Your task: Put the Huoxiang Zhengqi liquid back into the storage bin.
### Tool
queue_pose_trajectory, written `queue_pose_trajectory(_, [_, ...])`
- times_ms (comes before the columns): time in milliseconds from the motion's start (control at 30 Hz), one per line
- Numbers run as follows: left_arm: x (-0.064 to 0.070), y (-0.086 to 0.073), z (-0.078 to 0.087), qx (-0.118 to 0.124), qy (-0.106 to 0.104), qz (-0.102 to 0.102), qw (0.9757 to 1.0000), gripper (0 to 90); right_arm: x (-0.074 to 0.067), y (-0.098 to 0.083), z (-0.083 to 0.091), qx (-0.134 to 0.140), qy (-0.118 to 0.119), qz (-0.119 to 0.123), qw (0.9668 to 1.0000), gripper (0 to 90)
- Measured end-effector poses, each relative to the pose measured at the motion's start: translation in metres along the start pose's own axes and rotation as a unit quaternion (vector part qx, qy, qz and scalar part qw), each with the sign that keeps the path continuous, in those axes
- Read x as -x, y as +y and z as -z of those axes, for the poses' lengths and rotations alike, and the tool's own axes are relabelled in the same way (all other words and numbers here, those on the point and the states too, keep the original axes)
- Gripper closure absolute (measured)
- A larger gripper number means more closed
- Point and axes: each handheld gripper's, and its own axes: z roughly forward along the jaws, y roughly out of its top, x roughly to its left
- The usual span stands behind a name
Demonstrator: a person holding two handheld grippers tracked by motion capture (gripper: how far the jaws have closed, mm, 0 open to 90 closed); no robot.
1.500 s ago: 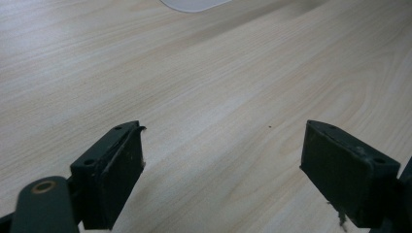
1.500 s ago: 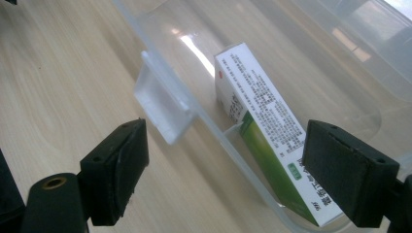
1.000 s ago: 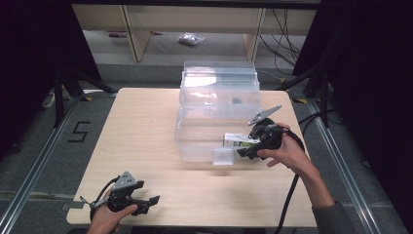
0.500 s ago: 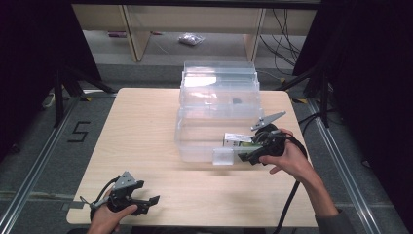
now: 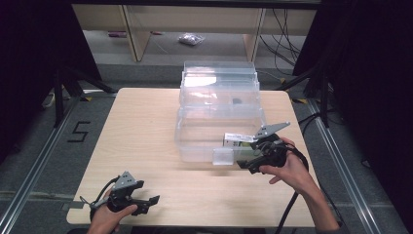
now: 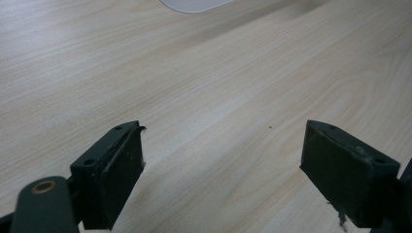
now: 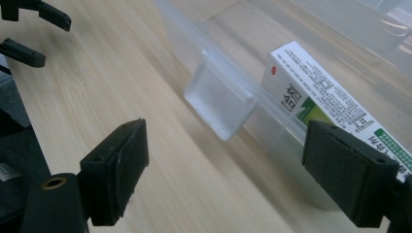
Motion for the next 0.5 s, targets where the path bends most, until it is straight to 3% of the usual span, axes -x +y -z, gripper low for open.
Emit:
queue_pose_trajectory(33, [0.000,0.000,0.000,0.000,0.000,0.000,1.0000,14.9,0.001,-0.001,0.001,-0.003,-0.003,0.014,0.9999,18.0])
queue_pose_trajectory(100, [0.000,0.000,0.000,0.000,0.000,0.000,1.0000,14.9,-0.002,-0.004,-0.001,0.003,-0.007,0.005,1.0000,17.9])
queue_pose_trajectory(200, [0.000,0.000,0.000,-0.003,0.001,-0.001,1.0000,14.9,-0.002,-0.009,-0.002,0.007,-0.008,0.016,0.9998,17.9])
queue_pose_trajectory(233, [0.000,0.000,0.000,-0.003,0.001,-0.001,1.0000,14.9,-0.004,-0.010,-0.002,0.007,-0.003,-0.001,1.0000,17.9])
queue_pose_trajectory(400, [0.000,0.000,0.000,-0.003,0.001,0.000,1.0000,14.9,-0.006,-0.017,-0.004,0.014,-0.010,-0.014,0.9997,17.7])
queue_pose_trajectory(433, [-0.002,0.000,0.001,-0.009,0.009,-0.006,0.9999,14.9,-0.006,-0.018,-0.002,0.010,-0.002,-0.015,0.9998,17.6])
queue_pose_trajectory(500, [0.000,0.000,0.000,-0.003,0.001,0.000,1.0000,14.9,-0.005,-0.020,-0.002,0.022,-0.006,-0.001,0.9997,17.4])
